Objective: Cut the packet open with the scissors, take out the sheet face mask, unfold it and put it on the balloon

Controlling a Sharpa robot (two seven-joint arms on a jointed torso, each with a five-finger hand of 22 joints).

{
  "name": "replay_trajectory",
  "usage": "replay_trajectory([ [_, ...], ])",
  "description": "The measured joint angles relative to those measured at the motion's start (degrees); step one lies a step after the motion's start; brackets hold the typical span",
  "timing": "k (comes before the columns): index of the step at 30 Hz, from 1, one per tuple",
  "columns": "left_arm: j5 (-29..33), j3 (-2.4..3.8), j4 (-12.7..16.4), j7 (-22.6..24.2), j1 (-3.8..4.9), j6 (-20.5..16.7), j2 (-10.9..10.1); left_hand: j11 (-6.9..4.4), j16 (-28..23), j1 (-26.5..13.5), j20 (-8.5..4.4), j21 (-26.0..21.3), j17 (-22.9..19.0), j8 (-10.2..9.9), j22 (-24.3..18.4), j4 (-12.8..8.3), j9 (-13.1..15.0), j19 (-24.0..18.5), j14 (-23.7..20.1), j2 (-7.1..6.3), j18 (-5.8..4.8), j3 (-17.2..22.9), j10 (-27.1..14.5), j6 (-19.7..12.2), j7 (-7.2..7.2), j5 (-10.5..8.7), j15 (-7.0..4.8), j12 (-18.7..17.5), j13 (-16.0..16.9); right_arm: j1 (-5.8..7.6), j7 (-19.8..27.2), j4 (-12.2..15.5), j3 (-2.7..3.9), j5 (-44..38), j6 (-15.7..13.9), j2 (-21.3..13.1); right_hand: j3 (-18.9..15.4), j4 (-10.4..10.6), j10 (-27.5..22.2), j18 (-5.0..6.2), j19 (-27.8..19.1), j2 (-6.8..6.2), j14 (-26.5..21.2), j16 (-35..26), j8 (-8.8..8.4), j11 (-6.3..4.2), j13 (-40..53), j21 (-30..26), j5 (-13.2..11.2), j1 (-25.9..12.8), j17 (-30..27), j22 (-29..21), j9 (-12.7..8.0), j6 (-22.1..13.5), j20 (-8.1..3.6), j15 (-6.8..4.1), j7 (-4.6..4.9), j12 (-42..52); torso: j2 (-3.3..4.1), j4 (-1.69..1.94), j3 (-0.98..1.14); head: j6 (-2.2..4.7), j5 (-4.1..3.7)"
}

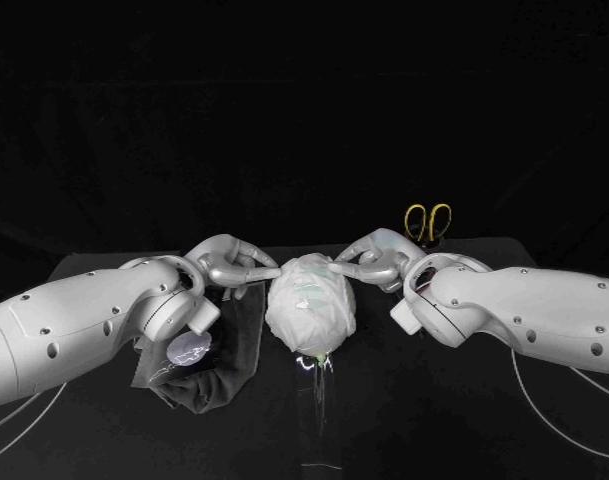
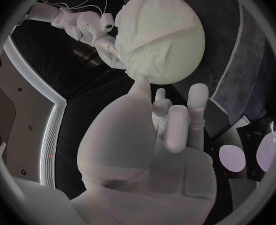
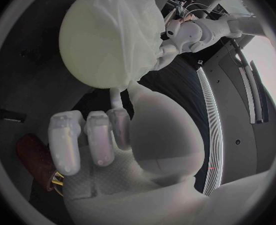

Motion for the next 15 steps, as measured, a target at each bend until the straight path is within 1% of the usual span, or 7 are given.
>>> replay_trajectory([
  [2,0.0,0.00,-0.1,-0.1,-0.05,0.0,0.1,0.00,0.3,0.0,-0.20,0.0,0.4,0.0,0.5,0.0,-0.1,0.2,0.2,0.00,-0.91,0.0,0.0,0.0,0.00,0.00,0.18,0.0,0.0,-0.03,-0.4,-0.2,0.00,-0.7,0.0,0.0,0.0,0.0,0.0,0.00,-0.2,0.00,0.0,0.0,0.00,0.00,0.0,0.0,0.0,0.0,0.0,0.0,0.0,0.2,-0.19,0.00,-0.21,0.0,0.01,0.00,0.00,-0.02,-0.02],
  [4,0.0,0.00,-0.2,-0.1,-0.09,0.1,0.1,0.20,0.3,0.0,-0.14,0.4,0.8,0.0,1.0,-0.2,-0.2,0.6,0.6,0.00,-0.91,-0.2,0.2,0.0,0.00,0.00,0.18,0.2,0.1,-0.06,-0.7,-0.3,0.00,-1.3,0.0,0.1,0.0,0.0,0.0,-0.01,-0.2,-0.22,0.0,0.0,0.00,0.00,0.0,0.0,0.0,0.3,0.0,0.0,0.0,0.3,-0.19,0.00,-0.11,0.0,0.04,0.00,0.00,-0.04,-0.05],
  [9,0.0,0.00,-0.3,-0.2,-0.16,0.2,0.3,0.20,0.5,0.3,-0.11,0.8,1.3,0.0,1.6,0.0,-0.3,0.7,0.7,0.30,-0.92,-0.3,0.2,0.0,0.00,0.00,0.09,0.3,0.3,-0.18,-1.4,-0.5,0.03,-2.7,0.0,0.3,0.4,-0.7,0.0,0.00,-0.2,0.33,-0.2,-0.2,0.59,-0.03,0.0,-0.1,0.0,1.3,0.0,0.0,0.0,1.2,-0.20,-0.22,-0.60,0.0,0.07,-0.01,-0.01,-0.13,-0.07],
  [10,0.0,0.00,-0.3,-0.2,-0.17,0.2,0.4,0.20,0.6,0.3,-0.11,0.8,1.5,0.0,1.6,0.0,-0.3,0.7,0.7,0.31,-0.92,-0.3,0.2,0.0,0.00,0.00,0.10,0.3,0.4,-0.21,-1.5,-0.5,0.03,-2.9,0.0,0.3,0.7,-1.0,0.2,0.00,-0.2,0.72,-0.1,-0.1,0.88,-0.24,0.0,-0.1,0.0,2.0,0.0,0.0,0.1,1.6,-0.23,-0.36,-0.71,0.0,0.08,-0.01,-0.01,-0.15,-0.07],
  [11,0.0,0.00,-0.3,-0.2,-0.17,0.2,0.4,0.20,0.6,0.6,-0.08,0.8,1.6,0.0,1.8,0.0,-0.3,1.1,0.9,0.61,-0.93,-0.3,0.2,0.0,0.00,0.00,0.29,0.5,0.4,-0.22,-1.6,-0.5,0.03,-3.1,0.0,0.3,0.8,-1.3,0.2,0.00,-0.1,0.62,0.1,0.0,0.88,-0.39,0.0,-0.1,0.0,2.1,0.0,0.0,0.1,1.7,-0.33,-0.47,-0.64,0.0,0.08,-0.01,-0.02,-0.19,-0.07],
  [13,0.0,0.00,-0.3,-0.3,-0.19,0.2,0.5,0.20,0.6,0.7,-0.11,1.0,1.6,0.0,2.0,0.0,-0.4,1.1,0.9,0.75,-0.93,-0.3,0.2,0.0,0.00,0.00,0.30,0.6,0.6,-0.25,-1.7,-0.4,0.04,-3.4,-0.1,0.3,1.2,-1.8,0.1,0.00,-0.1,0.94,0.0,0.0,1.27,-0.50,0.0,-0.1,0.0,2.9,0.0,0.0,0.2,2.2,-0.73,-0.81,-1.14,0.0,0.08,-0.01,-0.02,-0.22,-0.07],
  [15,0.0,0.00,-0.3,-0.3,-0.19,0.2,0.6,0.31,0.6,1.1,-0.11,1.0,1.7,0.0,2.2,0.0,-0.5,1.1,0.9,1.12,-0.93,-0.3,0.5,0.0,0.00,0.00,0.30,0.6,0.8,-0.28,-1.8,-0.3,0.05,-3.7,-0.1,0.3,2.0,-2.6,0.1,0.00,-0.1,1.44,0.0,0.0,1.94,-1.10,0.0,-0.1,0.0,4.2,0.0,0.0,0.4,3.0,-0.74,-0.83,-1.53,0.0,0.08,-0.01,-0.02,-0.26,-0.05],
])
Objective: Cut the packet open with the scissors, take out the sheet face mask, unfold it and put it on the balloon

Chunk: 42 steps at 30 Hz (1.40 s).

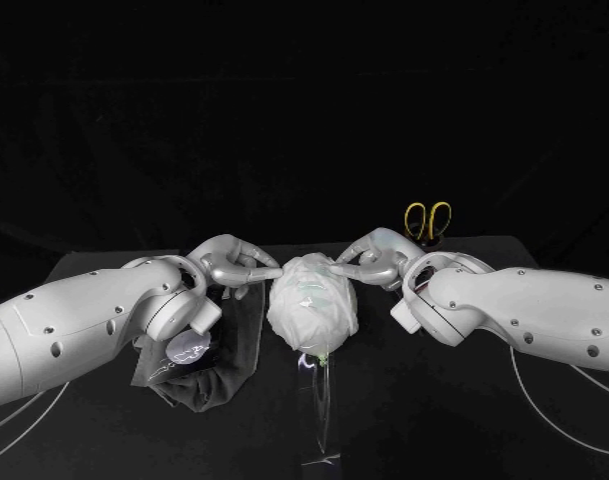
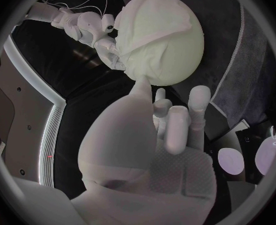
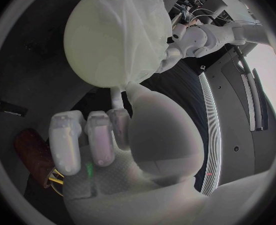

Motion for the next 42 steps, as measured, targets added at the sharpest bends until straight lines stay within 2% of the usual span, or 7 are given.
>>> replay_trajectory([
  [6,0.0,0.00,0.0,0.1,-0.02,0.0,0.2,-0.51,0.2,1.4,0.00,0.6,0.4,0.6,0.7,-0.4,-0.1,0.4,0.3,1.38,-0.01,0.4,0.5,1.3,-0.59,0.00,-0.34,0.5,0.4,-0.04,0.0,0.4,0.01,-0.4,-0.2,-0.1,2.3,-2.3,0.0,0.00,0.0,1.05,0.0,0.0,2.09,-1.22,0.2,-0.1,0.0,2.1,0.0,0.0,0.9,2.1,-1.07,-1.25,-1.46,1.0,-0.04,0.02,0.01,-0.16,0.01],
  [15,0.0,0.01,-0.1,0.2,-0.02,0.2,0.6,-1.46,0.2,2.5,-0.31,0.9,0.4,1.7,1.2,-0.1,-0.5,0.7,0.7,2.48,-0.01,1.4,1.0,4.4,-1.61,0.00,-1.17,0.4,-0.1,-0.12,0.5,0.9,0.02,-0.2,-1.2,-0.3,5.1,-3.9,0.0,0.00,0.0,1.20,0.0,0.0,4.97,-1.91,-0.1,-0.1,-0.4,2.3,0.1,0.0,1.8,2.3,-2.25,-2.27,-2.12,2.0,-0.10,0.02,0.06,-0.32,0.06],
  [25,-0.1,0.04,0.3,0.8,-0.02,0.1,1.1,-1.75,0.2,4.2,-1.01,1.8,1.6,2.4,2.9,-0.5,-1.0,1.7,1.5,2.34,-0.04,2.4,1.3,6.9,-2.56,0.00,-1.95,0.0,0.7,-0.19,1.4,1.5,-0.01,0.7,-2.8,-0.9,6.8,-4.4,0.0,0.00,0.0,1.19,0.0,-0.1,5.42,-2.28,-0.1,-0.1,-0.1,2.2,0.0,0.0,1.8,2.1,-2.25,-2.28,-2.32,2.3,-0.10,-0.02,0.08,-0.34,0.00],
  [29,-0.2,0.06,0.3,1.2,-0.02,-0.1,1.4,-1.32,0.6,5.2,-1.23,2.4,2.8,3.1,4.2,-1.0,-1.1,2.7,2.0,2.82,-0.08,3.7,1.7,8.5,-2.95,0.00,-2.37,0.2,1.4,-0.21,1.8,1.8,-0.02,1.1,-3.3,-1.2,7.4,-4.6,0.0,0.01,0.0,0.87,0.0,-0.2,5.44,-2.27,0.0,-0.1,-0.1,1.9,0.0,0.0,1.8,2.0,-2.25,-2.28,-2.26,2.3,-0.10,-0.02,0.09,-0.35,-0.01],
  [35,-0.3,0.07,0.2,1.9,-0.01,-0.8,1.8,-0.26,0.9,5.6,-1.74,3.7,4.9,4.2,7.1,-1.8,-1.1,4.8,2.6,2.41,-0.44,6.3,2.8,10.9,-3.05,0.00,-2.58,0.2,2.6,-0.22,2.3,2.7,-0.03,1.8,-4.0,-1.9,7.8,-4.9,0.0,0.00,0.0,0.73,0.0,0.0,6.09,-2.27,0.0,0.0,-0.1,1.8,0.0,0.0,1.8,1.8,-2.25,-2.27,-2.25,2.3,-0.10,-0.04,0.10,-0.35,-0.01],
  [36,-0.3,0.07,0.1,2.0,-0.01,-1.0,1.8,-0.18,1.1,5.7,-2.02,4.0,4.9,4.4,7.7,-2.0,-1.1,5.1,2.7,2.33,-0.92,7.0,2.9,11.3,-3.01,0.00,-2.65,0.2,3.0,-0.23,2.4,2.8,-0.03,2.0,-4.1,-2.0,8.1,-4.9,0.0,0.00,0.0,0.72,0.0,0.0,6.09,-2.27,0.0,0.1,-0.1,1.8,0.0,0.0,1.8,1.8,-2.25,-2.27,-2.24,2.3,-0.10,-0.04,0.10,-0.35,0.01],
  [42,-0.5,0.09,0.0,2.8,-0.01,-2.4,2.0,0.76,1.2,6.6,-2.91,5.5,4.9,5.3,10.5,-1.5,-0.8,6.9,2.7,1.41,-1.76,13.9,3.8,11.5,-2.85,-0.27,-2.72,0.2,3.0,-0.23,3.1,4.0,-0.03,2.7,-4.7,-3.1,8.2,-5.0,0.0,0.00,0.1,0.41,0.0,0.0,6.67,-2.27,0.0,0.1,-0.1,1.5,0.0,0.0,1.8,1.5,-2.55,-2.26,-2.36,2.5,-0.07,-0.05,0.10,-0.43,0.08],
])
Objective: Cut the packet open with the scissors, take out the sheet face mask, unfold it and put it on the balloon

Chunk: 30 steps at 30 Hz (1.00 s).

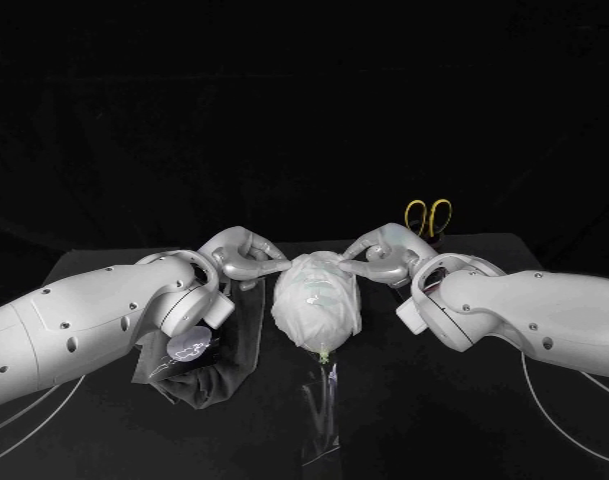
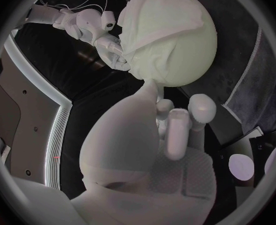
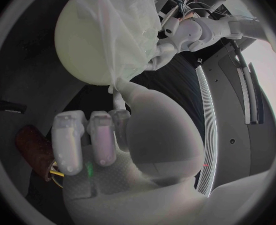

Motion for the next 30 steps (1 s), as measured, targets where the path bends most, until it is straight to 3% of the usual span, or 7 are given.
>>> replay_trajectory([
  [3,0.0,0.05,0.0,0.6,-0.01,-1.1,0.0,-0.24,0.1,0.5,-0.24,0.7,0.0,0.9,1.4,2.5,0.1,0.8,0.5,-2.71,-0.01,5.3,1.6,0.2,-0.24,0.44,-0.54,2.0,4.8,-0.01,0.4,0.4,0.00,0.3,-0.2,-0.5,0.1,0.0,0.0,0.00,0.0,0.00,0.0,0.0,0.08,0.00,0.0,0.0,0.0,0.0,0.0,0.0,0.0,-0.1,0.00,0.00,0.06,0.0,0.01,0.00,0.00,-0.02,0.02],
  [5,0.0,0.12,0.1,1.0,-0.03,-1.9,0.0,-3.11,0.1,-2.9,-0.07,1.3,0.0,2.5,2.3,-1.1,1.4,1.1,0.5,-6.82,0.00,16.8,5.9,0.4,-0.84,0.96,-1.31,2.6,5.1,-0.02,0.6,0.5,0.00,0.5,-0.4,-0.9,0.3,0.0,0.0,0.00,0.0,0.00,0.0,0.0,0.08,0.00,0.0,0.0,0.0,0.0,0.0,0.0,0.0,-0.1,0.00,0.01,0.08,0.0,0.01,0.00,-0.03,-0.02,0.02],
  [7,0.1,0.21,0.2,1.5,-0.03,-2.8,-0.1,-3.97,0.1,-6.4,-0.35,1.6,0.0,3.0,3.1,-3.6,3.4,1.5,0.0,-8.32,0.00,22.4,7.4,0.1,-0.57,0.98,-1.33,2.7,5.4,-0.03,0.8,0.5,0.00,0.6,-0.5,-1.1,0.3,0.0,0.0,0.00,0.0,-0.29,0.0,0.0,0.74,0.00,0.0,0.0,0.0,-0.3,0.0,0.0,0.0,-0.1,0.00,0.01,0.09,0.0,0.01,0.01,-0.03,-0.02,0.03],
  [14,0.5,0.59,0.7,3.2,-0.04,-5.2,-0.8,-4.15,0.1,-14.1,-0.16,2.2,0.0,4.2,4.9,-9.5,5.5,2.5,0.2,-9.49,-0.01,30.1,7.9,-0.7,-0.42,0.98,-0.96,2.4,5.6,-0.03,1.3,0.3,0.01,1.1,-0.8,-1.7,0.5,-0.2,0.0,0.00,0.0,-0.29,0.0,-0.1,1.20,0.01,0.0,0.0,0.0,-0.3,0.0,0.0,0.0,-0.3,0.00,0.02,0.10,0.0,0.00,0.06,-0.06,-0.03,0.12],
  [25,1.3,0.77,0.7,4.2,-0.04,-7.3,-1.0,-4.15,0.1,-16.6,-0.25,2.6,0.0,4.6,5.7,-11.8,6.8,3.0,0.2,-9.34,-0.01,32.4,7.9,-1.0,-0.33,2.04,-0.96,2.0,5.3,-0.04,1.8,0.1,0.01,1.7,-0.9,-1.8,0.5,-0.2,0.0,0.00,0.0,-0.29,0.0,0.0,1.78,0.02,0.0,-0.1,-0.1,-0.3,0.0,0.0,0.0,-0.5,0.00,0.03,0.22,0.0,0.01,0.12,-0.08,0.01,0.13],
  [27,1.3,0.77,0.7,4.0,-0.04,-7.2,-1.0,-3.83,0.0,-18.2,0.04,2.3,0.0,4.6,4.2,-11.9,7.4,2.2,0.1,-8.72,-0.01,32.3,5.7,-2.7,-0.01,1.42,-0.39,-0.2,1.6,-0.04,1.8,0.1,0.01,1.7,-0.9,-1.8,0.5,-0.2,0.0,0.00,0.0,-0.29,0.0,0.0,1.78,0.02,0.0,-0.1,-0.1,-0.3,0.0,0.0,0.0,-0.5,0.01,0.03,0.23,0.0,0.01,0.12,-0.08,0.01,0.13],
  [30,1.4,0.78,0.6,3.6,-0.05,-6.8,-0.9,-2.45,-1.5,-22.4,0.88,0.0,-0.7,2.9,-1.4,-10.4,7.1,-1.9,0.1,-8.53,-0.01,28.7,-7.4,-7.6,1.27,0.77,0.58,-12.4,-16.7,-0.04,1.9,0.1,0.01,1.8,-0.9,-1.8,0.6,-0.2,0.0,0.00,0.0,-0.53,0.0,0.0,1.78,0.02,0.0,-0.1,-0.1,-0.5,0.0,0.0,0.9,-0.6,0.01,0.03,0.17,-0.2,0.01,0.12,-0.07,0.04,0.13],
])
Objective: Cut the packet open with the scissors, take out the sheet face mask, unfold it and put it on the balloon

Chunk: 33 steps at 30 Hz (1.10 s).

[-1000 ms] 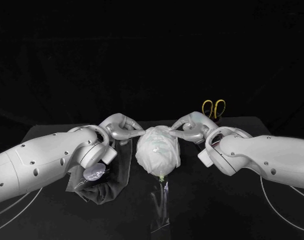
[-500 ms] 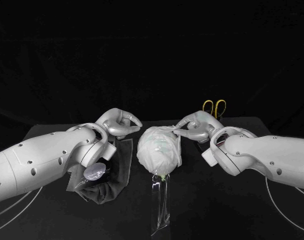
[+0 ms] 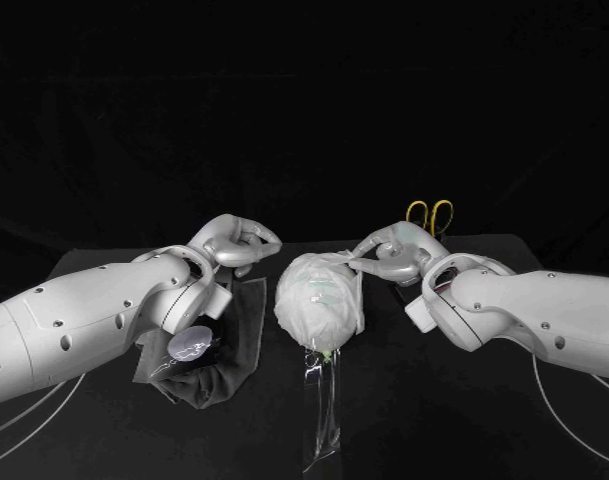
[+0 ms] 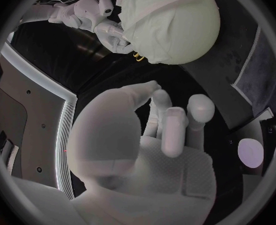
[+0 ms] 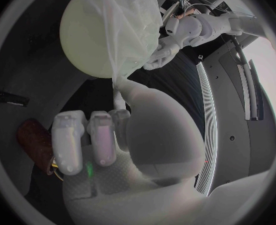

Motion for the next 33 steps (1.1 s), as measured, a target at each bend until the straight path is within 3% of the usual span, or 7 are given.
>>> replay_trajectory([
  [2,-0.1,0.00,-0.1,-0.5,0.00,0.6,0.3,0.83,-1.2,-2.5,0.46,-1.8,-3.5,-2.4,-4.2,1.0,-1.5,-3.2,-1.1,-1.94,0.00,-2.8,-3.2,-3.3,0.93,0.00,1.05,-3.2,-3.3,0.00,0.1,0.0,0.00,0.1,0.0,0.0,0.1,0.1,0.0,0.00,0.0,0.00,0.0,0.0,0.00,0.00,0.0,0.0,0.0,0.0,0.0,0.0,0.0,0.0,0.00,0.00,0.02,0.0,-0.01,0.01,0.00,0.01,-0.03],
  [4,-0.3,0.00,-0.1,-1.0,0.00,1.2,0.6,1.60,-1.9,-3.3,1.29,-3.4,-5.4,-3.9,-6.8,1.6,-2.7,-5.2,-2.2,-3.07,0.04,-5.7,-4.4,-4.8,1.63,0.00,1.76,-5.1,-4.9,0.00,0.1,0.0,0.00,0.1,0.0,0.0,0.1,0.1,0.0,0.00,0.0,0.00,0.0,0.0,0.00,0.00,0.0,0.0,0.0,0.0,0.0,0.0,0.0,0.0,0.00,0.00,0.04,0.0,-0.01,0.01,0.00,0.02,-0.04],
  [8,-1.0,-0.01,-0.5,-2.1,0.00,2.4,1.5,1.91,-1.9,-3.2,2.04,-4.7,-6.4,-5.2,-8.6,2.3,-4.1,-6.1,-2.9,-3.69,0.95,-10.1,-4.7,-5.2,2.10,-0.17,2.25,-6.3,-6.3,0.00,0.3,0.1,0.00,0.3,0.0,0.0,0.3,-0.2,0.0,0.00,0.0,0.00,0.0,0.0,0.00,0.00,0.0,0.0,0.0,0.0,0.0,0.0,0.1,-0.1,0.00,0.00,0.07,-0.1,-0.02,-0.04,0.01,0.04,0.03],
  [20,-2.4,-0.02,-1.8,-4.7,-0.03,5.0,2.9,2.12,-1.9,-2.2,2.24,-4.7,-5.2,-5.6,-7.8,3.1,-5.6,-5.5,-2.9,-3.28,0.94,-14.1,-4.4,-5.2,2.10,-0.17,2.24,-6.3,-7.0,0.00,0.9,0.7,0.00,1.0,-0.3,-0.1,0.3,-0.2,0.1,0.00,-0.1,-0.07,0.0,-0.1,0.26,-0.13,0.0,-0.1,-0.1,-0.1,0.0,0.0,1.2,-0.3,0.09,0.01,0.08,-0.2,0.02,-0.10,0.03,0.08,0.00],
  [26,-2.7,-0.01,-1.7,-5.5,-0.03,6.3,3.2,1.69,-1.5,-1.0,2.23,-4.7,-4.6,-5.6,-7.2,3.4,-6.1,-4.8,-2.7,-2.99,0.93,-15.6,-3.6,-4.2,1.59,-0.17,2.06,-5.4,-6.9,0.00,1.1,0.7,0.00,1.1,-0.4,-0.1,0.5,-0.3,0.1,0.00,-0.1,-0.07,-0.2,0.0,0.26,-0.13,0.0,-0.1,0.2,-0.1,0.0,0.0,1.2,-0.2,0.10,-0.19,0.01,-0.2,0.01,-0.08,0.02,-0.01,-0.03],
  [33,-3.1,0.02,-1.5,-6.0,-0.02,7.4,3.2,0.88,-1.0,1.4,1.83,-4.5,-3.5,-5.5,-6.0,3.1,-6.4,-4.0,-2.3,-1.46,0.92,-16.1,-2.8,-1.8,0.76,-0.17,1.60,-4.2,-6.4,0.00,1.2,0.7,0.00,1.3,-0.6,-0.1,0.5,-0.3,0.1,0.00,-0.1,-0.07,-0.2,0.0,0.26,-0.13,0.0,0.1,0.2,-0.1,0.0,0.0,1.3,-0.3,0.10,-0.21,-0.11,-0.3,0.00,0.00,0.01,-0.07,-0.07],
])
